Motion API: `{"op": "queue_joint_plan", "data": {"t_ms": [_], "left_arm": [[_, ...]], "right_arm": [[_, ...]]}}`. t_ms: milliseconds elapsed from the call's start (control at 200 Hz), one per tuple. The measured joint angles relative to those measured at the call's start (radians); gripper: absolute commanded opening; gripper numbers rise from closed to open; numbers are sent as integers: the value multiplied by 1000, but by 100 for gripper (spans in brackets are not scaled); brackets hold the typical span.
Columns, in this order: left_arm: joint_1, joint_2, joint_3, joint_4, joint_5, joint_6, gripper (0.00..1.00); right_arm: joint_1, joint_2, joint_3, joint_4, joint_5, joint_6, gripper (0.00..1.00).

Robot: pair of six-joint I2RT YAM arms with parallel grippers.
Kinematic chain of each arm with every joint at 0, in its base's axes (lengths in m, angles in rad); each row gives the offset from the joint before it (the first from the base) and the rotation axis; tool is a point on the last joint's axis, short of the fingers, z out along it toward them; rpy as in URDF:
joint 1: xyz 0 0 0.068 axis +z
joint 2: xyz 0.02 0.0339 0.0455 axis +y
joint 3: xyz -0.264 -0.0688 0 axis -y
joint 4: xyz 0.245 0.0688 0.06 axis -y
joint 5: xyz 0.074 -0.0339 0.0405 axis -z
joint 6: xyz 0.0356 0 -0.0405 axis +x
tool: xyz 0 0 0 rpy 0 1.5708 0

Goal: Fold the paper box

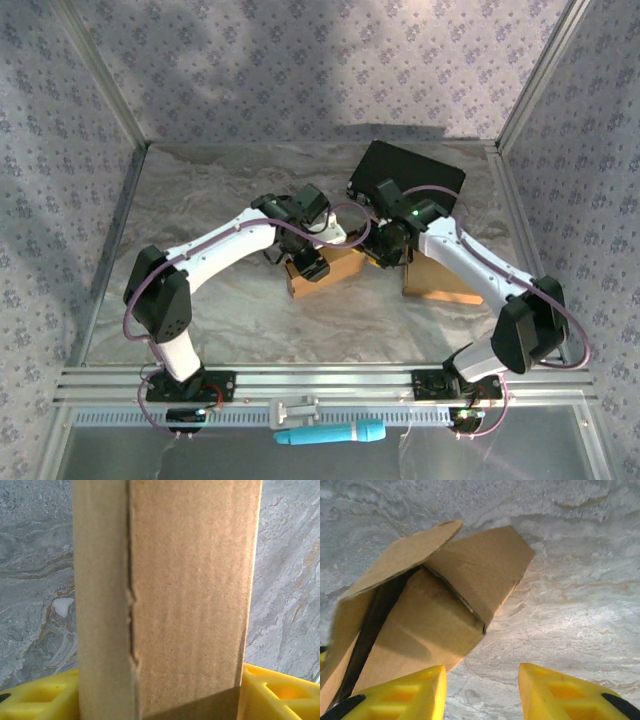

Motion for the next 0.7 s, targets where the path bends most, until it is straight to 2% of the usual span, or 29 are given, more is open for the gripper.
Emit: {"op": "queue_joint_plan", "data": {"t_ms": [80, 145, 235, 310, 395, 500, 705], "left_arm": [[10, -3, 0, 2, 4, 11, 65], [20, -5, 0, 2, 11, 22, 65], [33, -11, 0, 2, 23, 35, 64], [42, -15, -1, 2, 34, 47, 63], [46, -16, -1, 2, 42, 61, 63], [46, -16, -1, 1, 56, 76, 61], [46, -16, -1, -6, 71, 107, 51]], "right_arm": [[-23, -76, -9, 15, 10, -62, 41], [-84, -154, -14, 39, 7, -158, 44], [-202, -239, -16, 109, -29, -357, 44], [-263, -267, -30, 160, -75, -537, 44], [-269, -245, -31, 174, -121, -754, 44], [-255, -185, -33, 180, -161, -945, 43], [-254, -60, -20, 195, -189, -1124, 44]]}}
